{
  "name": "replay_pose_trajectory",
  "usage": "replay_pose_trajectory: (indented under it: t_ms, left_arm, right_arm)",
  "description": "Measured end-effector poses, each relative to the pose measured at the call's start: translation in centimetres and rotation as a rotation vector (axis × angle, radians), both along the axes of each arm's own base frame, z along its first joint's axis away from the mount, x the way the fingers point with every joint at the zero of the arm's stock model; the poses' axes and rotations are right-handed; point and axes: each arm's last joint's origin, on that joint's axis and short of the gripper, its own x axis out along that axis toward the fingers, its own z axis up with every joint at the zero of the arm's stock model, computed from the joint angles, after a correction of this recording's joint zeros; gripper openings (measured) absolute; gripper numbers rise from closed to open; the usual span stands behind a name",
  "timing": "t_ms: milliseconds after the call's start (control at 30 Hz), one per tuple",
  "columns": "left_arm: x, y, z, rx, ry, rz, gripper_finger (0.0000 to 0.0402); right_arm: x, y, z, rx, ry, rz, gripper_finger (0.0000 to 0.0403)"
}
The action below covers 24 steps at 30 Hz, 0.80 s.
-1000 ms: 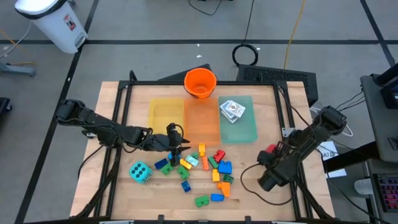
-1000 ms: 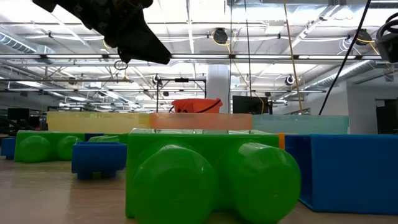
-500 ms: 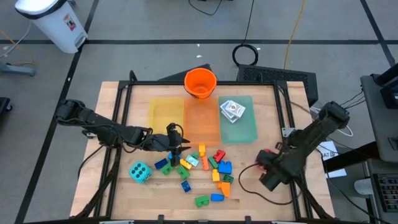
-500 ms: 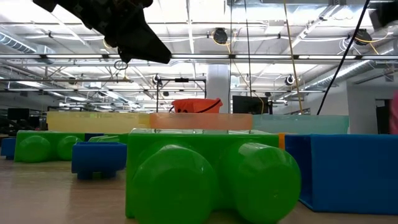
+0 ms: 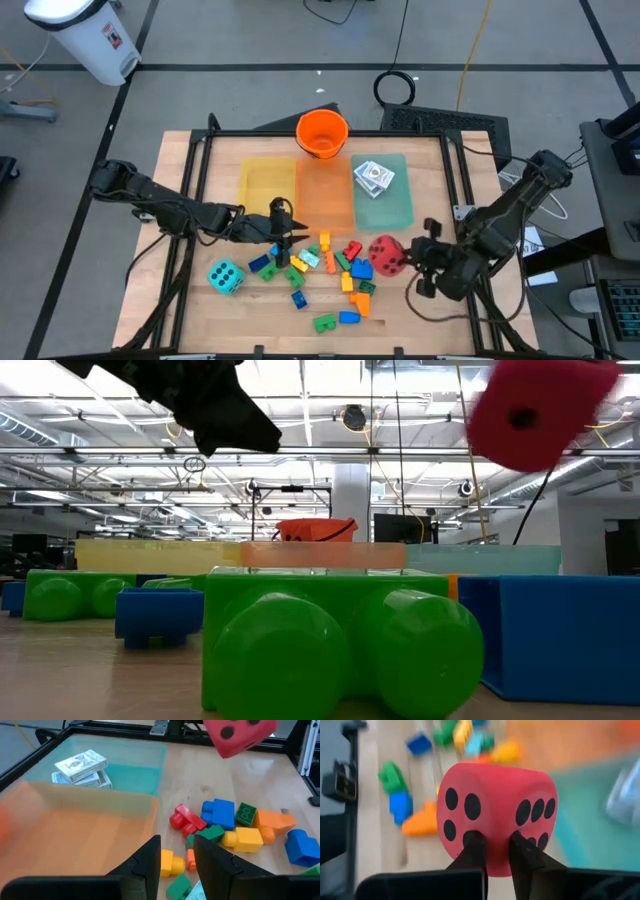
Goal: Pick & Place Toys
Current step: Put the large red dice into the orange bin
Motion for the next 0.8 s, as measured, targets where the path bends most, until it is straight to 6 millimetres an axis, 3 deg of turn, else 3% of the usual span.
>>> replay_pose_trajectory:
  t_ms: [133, 267, 433, 600, 800]
  left_arm:
    - [0.2, -0.1, 0.5, 0.043, -0.049, -0.026, 0.0120]
    - [0.5, -0.1, 1.1, 0.062, -0.117, -0.040, 0.0120]
    - [0.5, -0.1, 1.8, 0.046, -0.168, -0.036, 0.0120]
    - [-0.9, -0.3, 3.5, -0.030, -0.213, -0.029, 0.0120]
    - [-2.8, 0.0, 5.3, -0.049, -0.229, -0.035, 0.0120]
  right_arm:
    - [2.2, -0.6, -0.2, -0.115, -0.119, 0.063, 0.0007]
    - [5.1, -2.5, -1.4, -0.195, -0.170, 0.123, 0.0005]
    - [8.6, -6.5, -2.7, -0.221, -0.260, 0.193, 0.0005]
    - [11.2, -11.0, -4.1, -0.265, -0.279, 0.228, 0.0003]
    - [14.4, -15.9, -7.0, -0.485, -0.217, 0.239, 0.0003]
